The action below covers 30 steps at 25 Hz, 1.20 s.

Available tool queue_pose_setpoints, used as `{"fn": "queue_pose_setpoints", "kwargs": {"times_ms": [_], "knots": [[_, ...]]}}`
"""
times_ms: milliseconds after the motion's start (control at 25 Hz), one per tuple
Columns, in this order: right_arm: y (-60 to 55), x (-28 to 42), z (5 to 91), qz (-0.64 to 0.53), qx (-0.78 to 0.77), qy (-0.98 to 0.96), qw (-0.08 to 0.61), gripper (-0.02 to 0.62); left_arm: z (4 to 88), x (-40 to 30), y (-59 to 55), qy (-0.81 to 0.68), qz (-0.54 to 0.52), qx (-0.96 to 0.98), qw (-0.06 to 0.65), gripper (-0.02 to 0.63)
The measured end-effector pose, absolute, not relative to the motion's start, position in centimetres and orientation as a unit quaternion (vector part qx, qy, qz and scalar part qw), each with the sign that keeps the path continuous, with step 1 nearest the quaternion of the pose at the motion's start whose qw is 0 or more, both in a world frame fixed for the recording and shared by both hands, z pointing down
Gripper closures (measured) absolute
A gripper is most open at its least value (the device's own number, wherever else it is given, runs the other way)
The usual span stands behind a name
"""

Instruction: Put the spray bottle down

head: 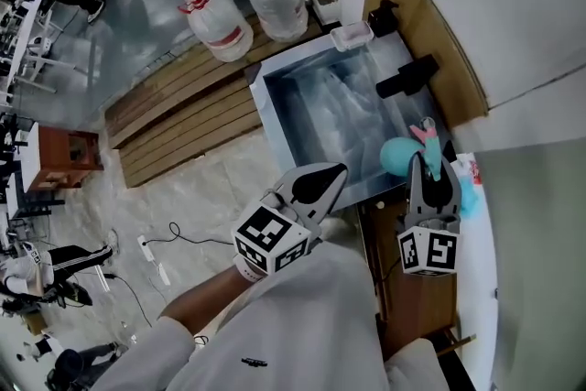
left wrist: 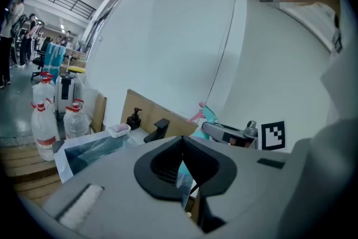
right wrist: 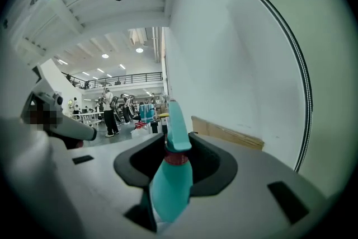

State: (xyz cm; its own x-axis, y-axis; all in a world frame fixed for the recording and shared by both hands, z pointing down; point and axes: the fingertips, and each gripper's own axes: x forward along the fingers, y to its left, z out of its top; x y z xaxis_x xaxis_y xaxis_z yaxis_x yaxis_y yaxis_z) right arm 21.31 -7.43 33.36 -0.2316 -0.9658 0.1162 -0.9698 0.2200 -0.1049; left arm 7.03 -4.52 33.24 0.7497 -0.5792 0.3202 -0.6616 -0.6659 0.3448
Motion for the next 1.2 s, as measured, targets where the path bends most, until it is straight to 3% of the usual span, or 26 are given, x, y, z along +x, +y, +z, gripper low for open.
{"fn": "queue_pose_setpoints", "kwargs": {"times_ms": [1200], "knots": [[-20.1,24.6,43.9,0.046,0.620,-0.780,0.064,0.472,42.8,10.0,-12.0,-0.343,0.123,0.881,0.301,0.601]]}}
